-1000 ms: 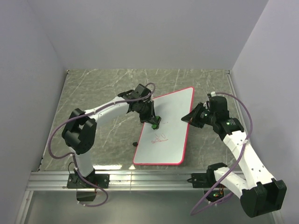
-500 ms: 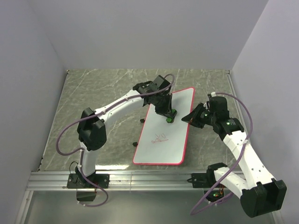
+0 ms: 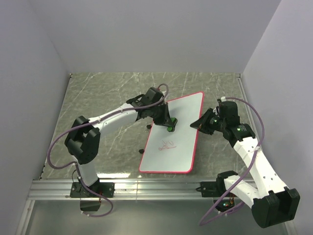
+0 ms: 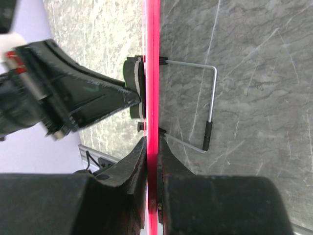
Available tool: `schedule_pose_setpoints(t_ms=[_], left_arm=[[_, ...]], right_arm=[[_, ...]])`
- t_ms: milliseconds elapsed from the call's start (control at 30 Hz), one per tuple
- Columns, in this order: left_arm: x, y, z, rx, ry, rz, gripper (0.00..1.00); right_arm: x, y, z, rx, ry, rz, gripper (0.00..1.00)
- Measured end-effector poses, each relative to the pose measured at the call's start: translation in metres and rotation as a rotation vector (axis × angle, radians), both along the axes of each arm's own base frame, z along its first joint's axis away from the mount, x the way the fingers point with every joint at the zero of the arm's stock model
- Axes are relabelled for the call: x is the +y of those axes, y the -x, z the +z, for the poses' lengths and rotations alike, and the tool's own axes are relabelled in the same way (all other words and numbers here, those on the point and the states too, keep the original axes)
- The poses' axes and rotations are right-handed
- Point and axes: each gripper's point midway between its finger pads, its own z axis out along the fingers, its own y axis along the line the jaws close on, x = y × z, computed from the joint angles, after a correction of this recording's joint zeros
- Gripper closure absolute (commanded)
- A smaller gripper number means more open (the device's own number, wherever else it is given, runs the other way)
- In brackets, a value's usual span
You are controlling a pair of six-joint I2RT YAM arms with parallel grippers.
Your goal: Erase the whiteboard
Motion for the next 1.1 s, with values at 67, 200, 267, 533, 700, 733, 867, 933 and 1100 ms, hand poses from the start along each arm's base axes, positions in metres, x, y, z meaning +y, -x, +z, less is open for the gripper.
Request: schedule_pose_setpoints(t_ms=[67, 200, 267, 533, 700, 733, 867, 933, 1100], left_arm=[[0.012, -0.002, -0.011, 0.016, -0.003, 0.027, 1.00], [0.019, -0.002, -0.015, 0.006, 0.017, 0.054, 1.00], [0.021, -0.002, -0.014, -0.001, 0.017, 0.060, 1.00], [0.012, 0.029, 0.005, 0.034, -0.076, 0.022, 1.00], [-0.009, 0.067, 0.033, 0.040, -0.082, -0.055, 1.00], [-0.011, 0.075, 0.037, 0.041, -0.084, -0.065, 1.00], [-0.005, 0.092, 0.040, 0.060, -0.075, -0.062, 1.00], [0.002, 0.099, 0.037, 0.080, -0.076, -0.047, 1.00], [0.016, 0.107, 0.026, 0.088, -0.068, -0.011, 1.00]], right_arm=[[0.000, 0.000, 0.000, 0.000, 0.000, 0.000, 1.00], [0.000, 0.000, 0.001, -0.002, -0.002, 0.001, 1.00], [0.001, 0.000, 0.001, -0.005, -0.006, 0.005, 1.00], [0.003, -0.007, 0.004, 0.000, -0.007, 0.008, 1.00], [0.004, -0.013, 0.005, 0.013, 0.005, 0.015, 1.00], [0.005, -0.015, 0.006, 0.015, 0.009, 0.018, 1.00], [0.008, -0.023, 0.009, 0.024, 0.016, 0.030, 1.00], [0.010, -0.029, 0.012, 0.025, 0.015, 0.033, 1.00], [0.012, -0.038, 0.014, 0.028, 0.021, 0.029, 1.00]])
